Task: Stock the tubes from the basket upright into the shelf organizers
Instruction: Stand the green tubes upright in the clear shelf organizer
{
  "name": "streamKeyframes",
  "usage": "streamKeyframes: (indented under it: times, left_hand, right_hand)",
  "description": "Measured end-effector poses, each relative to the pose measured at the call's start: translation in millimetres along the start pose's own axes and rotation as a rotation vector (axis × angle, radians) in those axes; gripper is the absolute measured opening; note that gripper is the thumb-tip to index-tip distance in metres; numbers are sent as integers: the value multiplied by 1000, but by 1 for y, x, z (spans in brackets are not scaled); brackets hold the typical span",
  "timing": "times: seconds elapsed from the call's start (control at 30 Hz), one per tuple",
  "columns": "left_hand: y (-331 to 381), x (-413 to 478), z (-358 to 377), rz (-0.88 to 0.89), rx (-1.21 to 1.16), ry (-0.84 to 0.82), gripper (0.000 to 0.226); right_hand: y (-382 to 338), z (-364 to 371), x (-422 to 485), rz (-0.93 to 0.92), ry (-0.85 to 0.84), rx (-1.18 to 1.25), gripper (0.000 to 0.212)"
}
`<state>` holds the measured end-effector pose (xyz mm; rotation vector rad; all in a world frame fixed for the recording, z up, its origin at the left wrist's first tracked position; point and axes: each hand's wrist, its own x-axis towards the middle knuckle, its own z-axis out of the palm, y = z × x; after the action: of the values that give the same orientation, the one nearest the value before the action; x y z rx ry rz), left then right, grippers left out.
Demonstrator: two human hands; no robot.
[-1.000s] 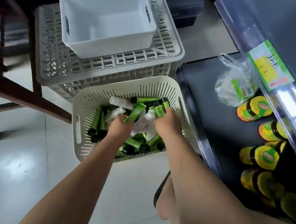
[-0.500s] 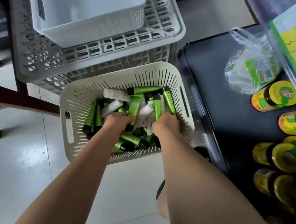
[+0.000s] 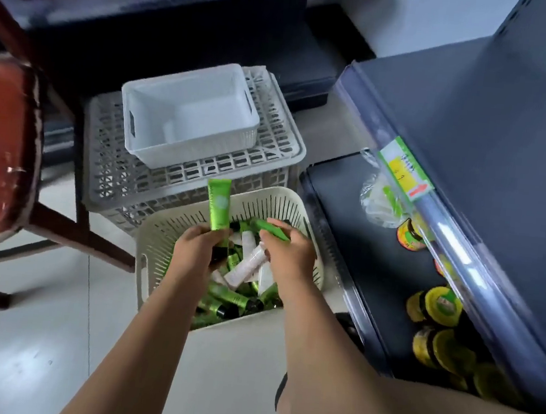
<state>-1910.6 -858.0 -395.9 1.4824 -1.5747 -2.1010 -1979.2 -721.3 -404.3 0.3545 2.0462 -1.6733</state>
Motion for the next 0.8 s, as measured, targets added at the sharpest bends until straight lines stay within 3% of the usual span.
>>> streamKeyframes:
  times: [0.17, 0.27, 0.53, 0.73, 0.8]
  left_hand:
    - [37, -37, 12, 104, 10, -154, 7]
    - [49, -61, 17, 141, 0, -190, 8]
    - [87, -111, 28, 243, -42, -285, 5]
    - [109, -142, 36, 387, 11, -406, 10]
    - [115, -153, 42, 424, 3, -425, 16]
  right_hand:
    - [-34, -14, -33, 28, -15, 316, 28]
    - [-51, -20, -55, -2, 31, 278, 38]
    - [-114, -50, -107, -321, 58, 137, 27]
    - [-143, -81, -133, -429, 111, 368, 36]
    - [-154, -95, -139, -472, 123, 472, 30]
